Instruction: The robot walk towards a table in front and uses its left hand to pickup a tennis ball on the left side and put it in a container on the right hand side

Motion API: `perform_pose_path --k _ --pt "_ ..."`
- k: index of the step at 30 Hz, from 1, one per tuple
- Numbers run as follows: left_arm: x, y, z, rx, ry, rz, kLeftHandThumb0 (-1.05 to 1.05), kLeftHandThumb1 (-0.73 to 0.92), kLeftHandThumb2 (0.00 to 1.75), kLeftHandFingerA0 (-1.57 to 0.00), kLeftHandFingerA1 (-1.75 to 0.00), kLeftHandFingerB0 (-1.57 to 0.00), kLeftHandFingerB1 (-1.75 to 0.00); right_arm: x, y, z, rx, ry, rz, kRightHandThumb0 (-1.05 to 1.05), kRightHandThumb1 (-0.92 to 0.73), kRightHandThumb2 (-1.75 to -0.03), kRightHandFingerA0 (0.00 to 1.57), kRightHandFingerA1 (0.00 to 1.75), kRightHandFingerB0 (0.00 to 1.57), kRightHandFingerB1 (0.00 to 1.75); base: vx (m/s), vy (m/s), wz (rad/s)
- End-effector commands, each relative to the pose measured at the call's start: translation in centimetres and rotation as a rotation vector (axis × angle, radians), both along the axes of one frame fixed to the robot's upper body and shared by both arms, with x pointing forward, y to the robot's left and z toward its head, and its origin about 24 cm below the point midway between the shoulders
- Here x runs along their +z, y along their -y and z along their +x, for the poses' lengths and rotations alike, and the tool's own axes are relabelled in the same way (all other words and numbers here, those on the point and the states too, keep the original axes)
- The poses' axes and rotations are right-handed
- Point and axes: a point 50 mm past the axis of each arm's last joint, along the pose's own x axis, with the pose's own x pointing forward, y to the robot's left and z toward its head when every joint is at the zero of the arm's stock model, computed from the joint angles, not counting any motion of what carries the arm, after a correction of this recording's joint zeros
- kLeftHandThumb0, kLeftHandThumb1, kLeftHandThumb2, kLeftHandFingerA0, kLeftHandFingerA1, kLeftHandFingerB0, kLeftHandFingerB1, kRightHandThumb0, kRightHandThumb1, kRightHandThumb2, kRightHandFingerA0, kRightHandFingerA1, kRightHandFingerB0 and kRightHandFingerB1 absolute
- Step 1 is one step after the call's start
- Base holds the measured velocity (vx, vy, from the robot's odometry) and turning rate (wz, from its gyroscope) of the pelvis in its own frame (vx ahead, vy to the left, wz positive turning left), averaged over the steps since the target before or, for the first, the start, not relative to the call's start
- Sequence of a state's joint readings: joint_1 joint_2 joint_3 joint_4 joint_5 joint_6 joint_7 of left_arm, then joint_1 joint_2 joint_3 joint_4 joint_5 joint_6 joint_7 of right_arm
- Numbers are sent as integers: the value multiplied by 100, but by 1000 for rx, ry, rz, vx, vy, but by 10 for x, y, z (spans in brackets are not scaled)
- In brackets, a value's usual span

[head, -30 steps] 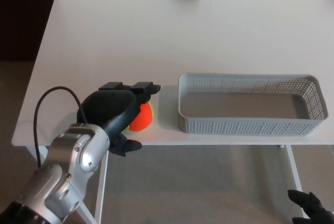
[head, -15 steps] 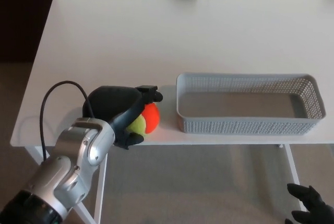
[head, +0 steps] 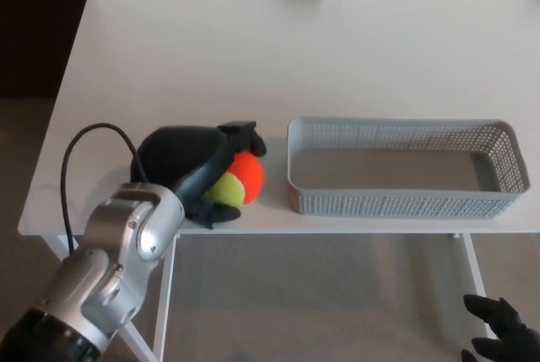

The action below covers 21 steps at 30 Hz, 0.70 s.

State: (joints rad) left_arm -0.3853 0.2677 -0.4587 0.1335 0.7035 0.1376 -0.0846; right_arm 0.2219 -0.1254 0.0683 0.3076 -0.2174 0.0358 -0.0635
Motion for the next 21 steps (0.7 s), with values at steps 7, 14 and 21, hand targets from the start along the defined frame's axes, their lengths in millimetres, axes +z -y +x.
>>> perform_pose_path --k 7,14,21 --pt "89 -4 13 5 171 -239 -16 85 58 -61 -171 -61 -103 0 6 3 1 -10 -29 -11 -78 -84 19 64 12 50 0 0 0" --pt "116 3 17 -10 189 -283 -23 80 64 -71 -160 -71 -113 -2 7 -1 6 -23 -29 -10 -79 -83 18 62 13 51 0 0 0" --pt "108 42 16 -129 232 -173 -23 82 62 -69 -174 -58 -136 -4 4 -1 11 -27 -17 -12 -65 -108 17 61 10 55 0 0 0"
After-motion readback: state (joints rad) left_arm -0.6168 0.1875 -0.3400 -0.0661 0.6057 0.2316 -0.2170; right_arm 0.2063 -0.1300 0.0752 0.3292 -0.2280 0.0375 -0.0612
